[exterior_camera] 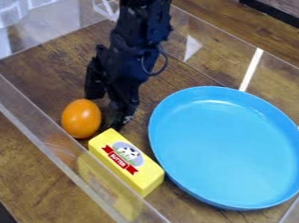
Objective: Remove the orange ball from inside the blue tray and put it on the table
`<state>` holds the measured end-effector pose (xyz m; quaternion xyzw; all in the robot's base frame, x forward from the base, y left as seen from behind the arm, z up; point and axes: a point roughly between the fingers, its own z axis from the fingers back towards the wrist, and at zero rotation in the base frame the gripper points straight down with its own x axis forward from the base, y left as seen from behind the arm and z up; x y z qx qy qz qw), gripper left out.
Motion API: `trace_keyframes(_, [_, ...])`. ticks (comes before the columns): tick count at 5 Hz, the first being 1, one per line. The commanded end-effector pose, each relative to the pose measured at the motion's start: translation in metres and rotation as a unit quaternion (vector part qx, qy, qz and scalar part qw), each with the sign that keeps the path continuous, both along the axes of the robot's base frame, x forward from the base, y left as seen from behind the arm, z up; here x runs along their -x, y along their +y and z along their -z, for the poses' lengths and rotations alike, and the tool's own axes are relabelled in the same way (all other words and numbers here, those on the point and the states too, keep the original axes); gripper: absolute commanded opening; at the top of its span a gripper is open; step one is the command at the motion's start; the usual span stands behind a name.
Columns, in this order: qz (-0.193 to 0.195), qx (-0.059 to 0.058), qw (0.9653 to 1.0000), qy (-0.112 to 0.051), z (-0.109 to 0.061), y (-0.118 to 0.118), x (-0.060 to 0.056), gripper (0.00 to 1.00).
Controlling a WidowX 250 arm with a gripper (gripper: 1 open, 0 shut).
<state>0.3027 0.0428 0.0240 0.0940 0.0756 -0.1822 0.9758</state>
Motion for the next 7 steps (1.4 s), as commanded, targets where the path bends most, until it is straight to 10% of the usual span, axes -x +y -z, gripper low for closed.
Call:
trace_keyframes(1, [-0.013, 0.000, 0.9999, -0.008, -0.001, 0.010, 0.001, 1.00])
trace_keyframes(7, [-0.035, 0.019, 0.9991, -0.011, -0.004, 0.024, 0.007, 1.00])
